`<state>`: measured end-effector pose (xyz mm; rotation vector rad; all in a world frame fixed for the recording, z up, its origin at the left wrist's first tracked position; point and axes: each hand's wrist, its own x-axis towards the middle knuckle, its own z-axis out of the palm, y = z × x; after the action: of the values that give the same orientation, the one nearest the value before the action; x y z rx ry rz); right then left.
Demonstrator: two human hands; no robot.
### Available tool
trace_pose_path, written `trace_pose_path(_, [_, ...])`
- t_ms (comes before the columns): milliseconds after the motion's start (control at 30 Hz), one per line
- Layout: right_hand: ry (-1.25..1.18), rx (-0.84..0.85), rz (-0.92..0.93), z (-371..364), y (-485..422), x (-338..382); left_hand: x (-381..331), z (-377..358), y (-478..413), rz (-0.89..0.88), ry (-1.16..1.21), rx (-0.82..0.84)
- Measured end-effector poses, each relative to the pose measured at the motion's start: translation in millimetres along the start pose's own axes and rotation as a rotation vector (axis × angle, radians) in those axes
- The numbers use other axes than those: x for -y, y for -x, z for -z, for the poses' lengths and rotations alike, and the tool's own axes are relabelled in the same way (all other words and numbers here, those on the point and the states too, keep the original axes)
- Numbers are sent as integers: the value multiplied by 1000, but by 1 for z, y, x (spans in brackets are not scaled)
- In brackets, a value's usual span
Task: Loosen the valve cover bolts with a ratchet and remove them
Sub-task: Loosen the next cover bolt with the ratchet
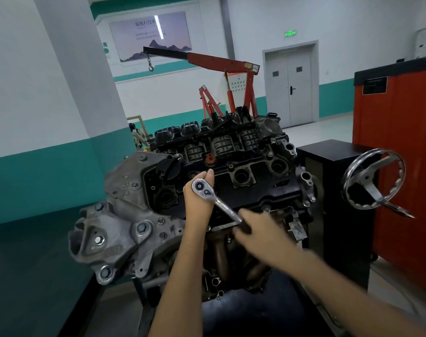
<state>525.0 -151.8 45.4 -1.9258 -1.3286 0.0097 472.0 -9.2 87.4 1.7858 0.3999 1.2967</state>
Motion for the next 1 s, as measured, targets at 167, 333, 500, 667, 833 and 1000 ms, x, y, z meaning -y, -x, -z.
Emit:
trace_pose_path(167, [-465,-50,-112,-72,14,36,-3,0,0,-72,-67,-27])
trace_pose_path(333, [-73,93,28,-10,-5,0,1,8,-6,-50,-120,121])
trace_pose_path(500, [485,189,259,86,-54,-9,-3,11,-10,-51,-129,229])
trace_pose_path(667, [442,42,206,56,-38,-9,-1,4,-2,27,8,41])
trace_pose_path(833, [-315,-57,-71,-41,16,10,-2,-5,2,-44,-45,6])
trace_pose_path(1000, [-433,-64,-76,-61,13,27,0,-1,-2,-59,-110,17])
